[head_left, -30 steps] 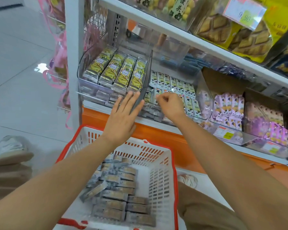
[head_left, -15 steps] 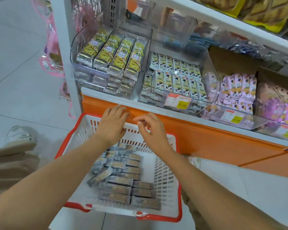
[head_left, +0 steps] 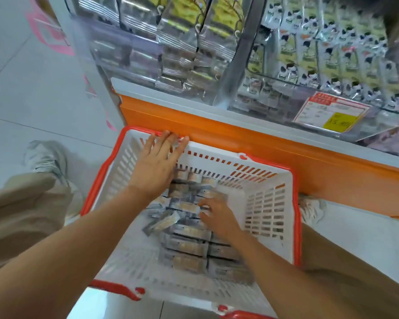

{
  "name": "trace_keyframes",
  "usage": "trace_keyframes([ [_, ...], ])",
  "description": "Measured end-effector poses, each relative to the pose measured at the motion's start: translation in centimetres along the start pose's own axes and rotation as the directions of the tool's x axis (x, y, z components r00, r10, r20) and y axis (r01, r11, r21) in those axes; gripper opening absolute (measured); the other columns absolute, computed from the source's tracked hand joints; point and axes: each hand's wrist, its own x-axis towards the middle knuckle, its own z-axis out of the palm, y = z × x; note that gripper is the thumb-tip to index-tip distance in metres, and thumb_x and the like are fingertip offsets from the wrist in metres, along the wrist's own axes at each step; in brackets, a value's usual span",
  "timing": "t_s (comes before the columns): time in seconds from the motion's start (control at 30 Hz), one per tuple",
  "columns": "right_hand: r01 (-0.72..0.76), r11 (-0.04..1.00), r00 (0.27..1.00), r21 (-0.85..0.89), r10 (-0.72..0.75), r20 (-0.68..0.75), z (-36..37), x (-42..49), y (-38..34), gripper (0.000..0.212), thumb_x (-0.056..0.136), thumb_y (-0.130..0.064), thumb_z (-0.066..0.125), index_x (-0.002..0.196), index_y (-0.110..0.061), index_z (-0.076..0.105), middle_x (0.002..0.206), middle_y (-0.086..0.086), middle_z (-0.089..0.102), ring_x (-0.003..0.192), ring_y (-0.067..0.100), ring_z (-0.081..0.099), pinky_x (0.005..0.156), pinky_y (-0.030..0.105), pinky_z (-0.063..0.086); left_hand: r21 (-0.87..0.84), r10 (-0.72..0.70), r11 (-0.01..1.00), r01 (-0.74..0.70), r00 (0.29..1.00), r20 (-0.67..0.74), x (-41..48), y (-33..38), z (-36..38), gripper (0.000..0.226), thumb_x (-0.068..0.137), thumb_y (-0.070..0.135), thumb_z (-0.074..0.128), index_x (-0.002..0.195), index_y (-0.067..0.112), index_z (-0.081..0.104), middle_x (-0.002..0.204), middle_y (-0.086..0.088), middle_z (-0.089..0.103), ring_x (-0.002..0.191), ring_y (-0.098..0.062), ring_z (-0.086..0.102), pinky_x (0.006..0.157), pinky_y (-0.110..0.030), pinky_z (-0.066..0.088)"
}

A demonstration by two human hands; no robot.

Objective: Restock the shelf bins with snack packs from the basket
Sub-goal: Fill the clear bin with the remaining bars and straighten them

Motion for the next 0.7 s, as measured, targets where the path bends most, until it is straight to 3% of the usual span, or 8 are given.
trace_keyframes([
  [0.13,-0.046,0.996,0.992,-0.077,0.055,0.117,2.8,1.9,0.5,0.04,0.093,-0.026,0.061,0.131,-0.017,0.053,0.135,0.005,0.054,0.123,0.025,0.052,0.101,0.035,0.044,-0.035,0.005,0.999,-0.009,0.995,-0.099,0.2,-0.2,1.7,0.074,0.084,0.019,0.052,0.153,0.013,0.024,0.147,-0.021,0.041,0.14,-0.039,0.029,0.117,-0.056,0.021],
  [0.23,-0.07,0.99,0.99,-0.122,0.085,0.115,4.2,3.2,0.5,0.054,0.091,-0.028,0.063,0.141,-0.019,0.042,0.139,0.007,0.049,0.125,0.027,0.049,0.101,0.039,0.044,-0.044,-0.014,0.999,0.007,0.987,-0.159,0.3,0.1,2.8,0.068,0.084,0.018,0.042,0.151,0.011,0.031,0.147,-0.02,0.041,0.14,-0.038,0.027,0.117,-0.055,0.018],
  [0.37,-0.029,0.941,0.998,-0.336,0.045,0.04,4.7,4.3,0.3,0.046,0.09,-0.025,0.061,0.133,-0.015,0.047,0.135,0.009,0.048,0.124,0.027,0.043,0.099,0.035,0.038,-0.048,-0.01,0.999,0.001,0.978,-0.206,0.3,0.3,3.1,0.066,0.086,0.016,0.044,0.15,0.011,0.032,0.149,-0.018,0.036,0.142,-0.037,0.023,0.116,-0.055,0.017],
  [0.47,-0.035,0.92,0.999,-0.389,0.04,0.006,4.5,4.4,0.1,0.039,0.09,-0.024,0.059,0.126,-0.012,0.052,0.13,0.009,0.05,0.121,0.026,0.044,0.095,0.034,0.039,-0.047,-0.006,0.999,-0.003,0.98,-0.197,0.4,0.3,2.8,0.073,0.083,0.011,0.06,0.15,0.011,0.032,0.15,-0.019,0.037,0.142,-0.036,0.021,0.116,-0.054,0.015],
  [0.57,-0.021,0.949,1.0,-0.315,0.022,-0.001,3.8,4.0,0.2,0.035,0.088,-0.027,0.058,0.119,-0.012,0.058,0.122,0.007,0.053,0.112,0.025,0.05,0.087,0.033,0.044,-0.049,-0.015,0.999,0.006,0.982,-0.19,0.4,0.3,2.4,0.081,0.078,0.009,0.07,0.15,0.011,0.031,0.148,-0.02,0.04,0.142,-0.035,0.021,0.116,-0.054,0.013],
  [0.7,-0.05,0.999,0.995,-0.02,0.048,-0.088,1.1,2.7,0.4,0.028,0.084,-0.026,0.065,0.111,-0.017,0.064,0.106,0.0,0.06,0.091,0.014,0.053,0.073,0.03,0.045,-0.037,-0.052,0.998,0.048,0.992,-0.115,0.4,0.9,1.3,0.085,0.076,0.01,0.072,0.151,0.011,0.03,0.147,-0.02,0.043,0.142,-0.037,0.025,0.116,-0.054,0.016],
])
